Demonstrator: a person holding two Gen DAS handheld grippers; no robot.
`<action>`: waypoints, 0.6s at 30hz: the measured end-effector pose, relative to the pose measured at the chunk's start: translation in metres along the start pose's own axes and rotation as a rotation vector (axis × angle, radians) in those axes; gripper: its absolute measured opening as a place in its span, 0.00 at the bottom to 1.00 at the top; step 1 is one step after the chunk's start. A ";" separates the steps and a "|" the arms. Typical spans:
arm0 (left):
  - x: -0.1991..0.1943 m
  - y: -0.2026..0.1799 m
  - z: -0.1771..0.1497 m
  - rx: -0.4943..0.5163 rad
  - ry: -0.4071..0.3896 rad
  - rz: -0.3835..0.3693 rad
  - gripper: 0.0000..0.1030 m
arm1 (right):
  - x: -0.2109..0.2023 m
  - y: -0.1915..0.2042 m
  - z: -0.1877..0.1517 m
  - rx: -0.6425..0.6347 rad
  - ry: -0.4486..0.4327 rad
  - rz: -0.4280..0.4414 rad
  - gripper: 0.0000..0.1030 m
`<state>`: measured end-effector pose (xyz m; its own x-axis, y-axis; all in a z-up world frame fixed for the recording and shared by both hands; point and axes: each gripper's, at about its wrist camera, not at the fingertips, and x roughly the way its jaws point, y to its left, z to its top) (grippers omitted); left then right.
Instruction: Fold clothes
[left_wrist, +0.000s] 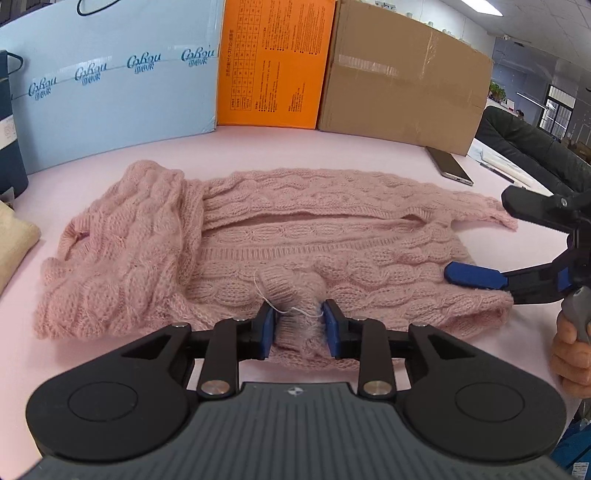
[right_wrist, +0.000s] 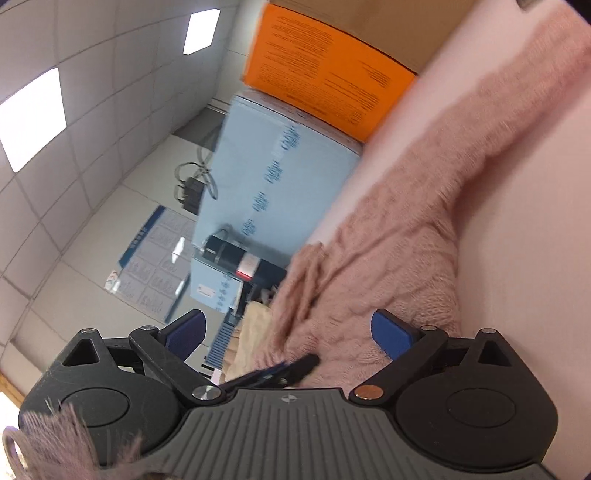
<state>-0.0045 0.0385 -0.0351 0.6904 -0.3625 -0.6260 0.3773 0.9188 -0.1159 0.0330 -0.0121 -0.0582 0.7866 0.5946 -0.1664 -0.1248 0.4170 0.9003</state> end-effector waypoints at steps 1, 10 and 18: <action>-0.006 0.001 0.001 0.008 -0.025 0.013 0.33 | 0.001 0.002 -0.001 -0.024 0.010 -0.003 0.93; -0.034 -0.008 0.027 0.080 -0.185 0.054 0.54 | 0.007 0.011 -0.009 -0.118 0.043 -0.041 0.94; 0.037 -0.019 0.007 0.166 -0.032 0.122 0.57 | -0.020 0.008 -0.011 -0.083 -0.044 -0.004 0.98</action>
<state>0.0183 0.0065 -0.0513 0.7552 -0.2575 -0.6028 0.3846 0.9187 0.0894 0.0097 -0.0132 -0.0520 0.8130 0.5626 -0.1501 -0.1698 0.4756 0.8631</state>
